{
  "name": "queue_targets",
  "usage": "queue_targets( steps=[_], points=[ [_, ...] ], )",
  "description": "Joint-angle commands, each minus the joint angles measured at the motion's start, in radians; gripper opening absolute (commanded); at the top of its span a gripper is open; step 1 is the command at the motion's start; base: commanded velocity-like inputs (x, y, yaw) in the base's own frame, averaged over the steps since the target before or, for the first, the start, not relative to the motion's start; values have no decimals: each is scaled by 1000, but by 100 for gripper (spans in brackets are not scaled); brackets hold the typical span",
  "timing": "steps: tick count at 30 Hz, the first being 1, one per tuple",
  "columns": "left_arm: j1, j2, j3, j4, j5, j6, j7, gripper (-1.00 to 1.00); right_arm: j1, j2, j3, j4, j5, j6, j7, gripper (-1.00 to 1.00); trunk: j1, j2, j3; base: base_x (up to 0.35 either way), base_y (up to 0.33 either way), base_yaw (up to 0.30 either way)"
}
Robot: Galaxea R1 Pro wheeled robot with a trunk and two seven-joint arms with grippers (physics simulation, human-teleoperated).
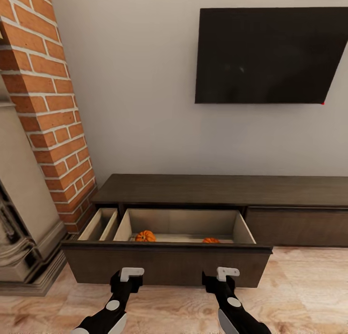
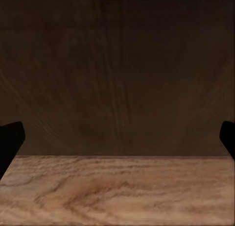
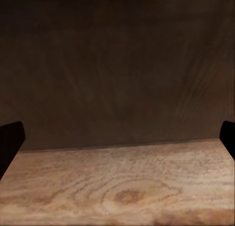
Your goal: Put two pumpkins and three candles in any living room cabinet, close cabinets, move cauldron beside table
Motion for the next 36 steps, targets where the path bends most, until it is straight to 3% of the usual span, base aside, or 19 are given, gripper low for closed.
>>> queue_targets(
  steps=[1, 11, 36],
  points=[
    [-1, 0, -9, 1, 5, -3, 7, 100, -1, -1, 8, 0, -10, -6, -7, 100, 0, 0, -1, 0, 0, 0],
    [-1, -1, -9, 1, 5, -3, 8, 100, -1, -1, 8, 0, -10, -6, -7, 100, 0, 0, -1, 6, 0, 0],
    [-1, -1, -15, 2, 4, -3, 8, 100, -1, -1, 8, 0, -11, -6, -7, 100, 0, 0, -1, 116, 0, 0]
  ],
)
